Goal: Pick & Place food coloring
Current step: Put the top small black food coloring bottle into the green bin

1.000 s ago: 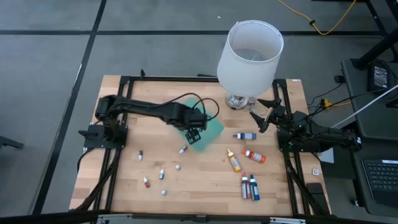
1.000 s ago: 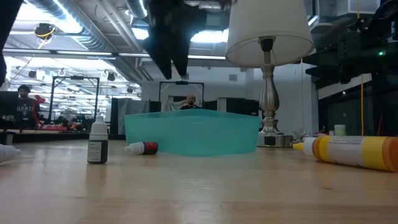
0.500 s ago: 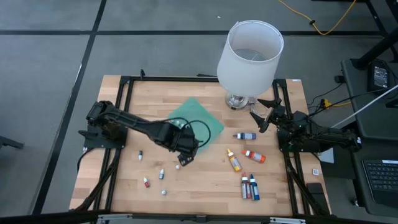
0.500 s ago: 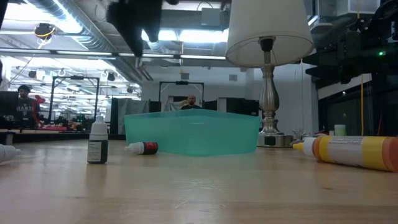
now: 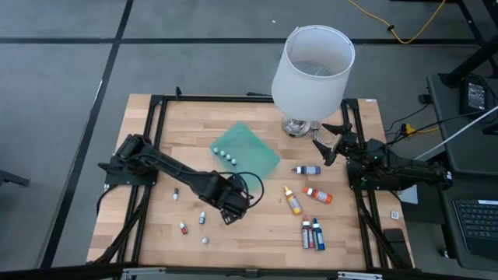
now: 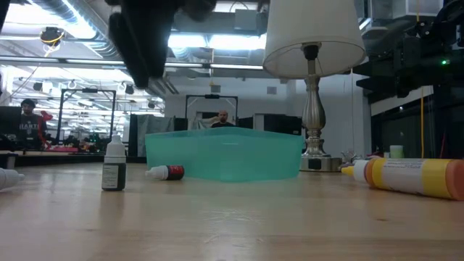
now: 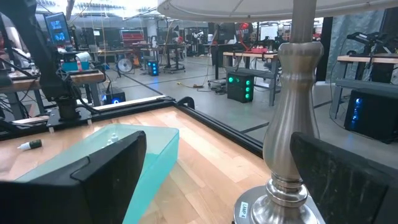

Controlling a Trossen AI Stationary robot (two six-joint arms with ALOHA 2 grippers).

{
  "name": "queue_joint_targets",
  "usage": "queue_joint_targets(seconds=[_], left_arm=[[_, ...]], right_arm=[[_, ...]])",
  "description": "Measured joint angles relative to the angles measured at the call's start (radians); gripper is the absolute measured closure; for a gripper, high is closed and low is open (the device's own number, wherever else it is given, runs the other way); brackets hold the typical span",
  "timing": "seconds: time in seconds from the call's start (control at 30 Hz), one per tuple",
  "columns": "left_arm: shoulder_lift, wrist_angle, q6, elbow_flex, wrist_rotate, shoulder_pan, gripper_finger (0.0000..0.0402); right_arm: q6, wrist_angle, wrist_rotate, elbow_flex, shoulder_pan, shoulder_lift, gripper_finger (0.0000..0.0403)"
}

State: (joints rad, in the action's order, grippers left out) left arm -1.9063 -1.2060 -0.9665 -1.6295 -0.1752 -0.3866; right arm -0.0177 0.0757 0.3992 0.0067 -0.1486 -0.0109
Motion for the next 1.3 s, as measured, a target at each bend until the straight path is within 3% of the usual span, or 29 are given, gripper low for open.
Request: queue_joint_targets(seconds=[0.5, 0.77, 1.13, 1.3], left_arm=[[-0.133, 0.04, 0.011, 0.008, 0.068, -0.032, 0.0093], [-0.14, 0.143, 0.003, 0.115, 0.114, -0.032, 0.0093], [-0.139, 0.143, 0.062, 0.118, 0.094, -0.015, 0.0095], [-0.139, 0.15, 0.075, 0.118, 0.099, -0.015, 0.0118]], right_arm=[[0.0, 0.0, 0.0, 0.0, 0.0, 0.0, 0.0006], [0.0, 0.0, 0.0, 0.0, 0.0, 0.0, 0.0006], [0.0, 0.0, 0.0, 0.0, 0.0, 0.0, 0.0006], [0.0, 0.0, 0.0, 0.0, 0.0, 0.0, 0.0006]])
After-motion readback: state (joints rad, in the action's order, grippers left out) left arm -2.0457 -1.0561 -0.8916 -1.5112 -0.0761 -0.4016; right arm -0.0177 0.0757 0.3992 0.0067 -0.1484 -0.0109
